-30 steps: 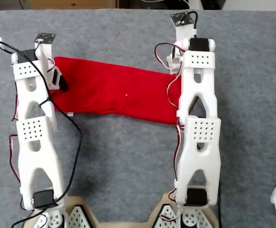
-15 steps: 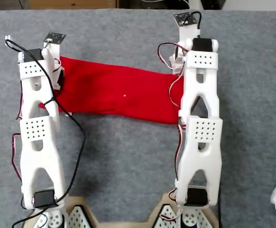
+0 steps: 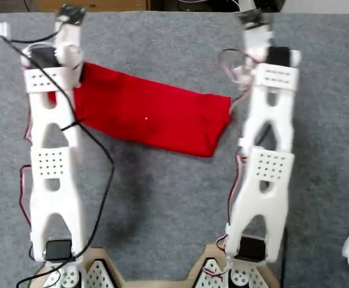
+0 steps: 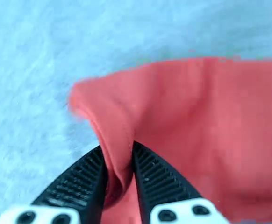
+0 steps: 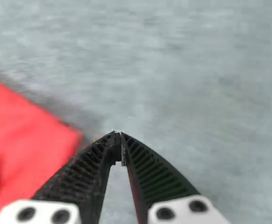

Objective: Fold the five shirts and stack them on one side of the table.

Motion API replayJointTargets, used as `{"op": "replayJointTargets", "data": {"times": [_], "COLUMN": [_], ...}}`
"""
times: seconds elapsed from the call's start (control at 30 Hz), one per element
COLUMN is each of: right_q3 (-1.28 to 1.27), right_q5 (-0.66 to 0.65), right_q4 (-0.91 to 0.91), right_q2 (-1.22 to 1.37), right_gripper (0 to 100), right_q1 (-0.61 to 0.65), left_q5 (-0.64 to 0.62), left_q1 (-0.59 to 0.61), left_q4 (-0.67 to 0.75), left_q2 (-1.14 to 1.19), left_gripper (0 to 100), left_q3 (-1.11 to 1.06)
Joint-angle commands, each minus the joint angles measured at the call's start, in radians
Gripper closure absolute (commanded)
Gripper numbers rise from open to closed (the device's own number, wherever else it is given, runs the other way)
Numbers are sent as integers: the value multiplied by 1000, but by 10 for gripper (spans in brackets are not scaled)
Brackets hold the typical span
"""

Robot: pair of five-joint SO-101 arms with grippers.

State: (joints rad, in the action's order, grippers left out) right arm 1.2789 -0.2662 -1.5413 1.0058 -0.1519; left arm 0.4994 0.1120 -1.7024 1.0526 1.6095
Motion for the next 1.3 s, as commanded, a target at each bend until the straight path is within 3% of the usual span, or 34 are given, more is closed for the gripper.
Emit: {"op": "replayJointTargets", "data": {"times": [0.0,0.23,0.57,0.9,1.27], "right_q3": [101,151,157,157,157], "right_q5": [-58,-69,-69,-71,-71], "right_q4": [-8,9,72,72,72], "right_q2": [-7,-5,73,73,73], "right_gripper": [993,993,993,993,993], "right_q1": [-91,-199,-236,-236,-242], "left_q5": [-3,-8,-14,-37,-38], "left_q1": [-98,-285,-539,-635,-735], "left_q4": [-28,-28,-5,158,190], "left_q2": [-120,-168,-159,-159,-159], "left_gripper": [982,982,982,982,982], "left_q3": [-2,-78,-81,-212,-267]}}
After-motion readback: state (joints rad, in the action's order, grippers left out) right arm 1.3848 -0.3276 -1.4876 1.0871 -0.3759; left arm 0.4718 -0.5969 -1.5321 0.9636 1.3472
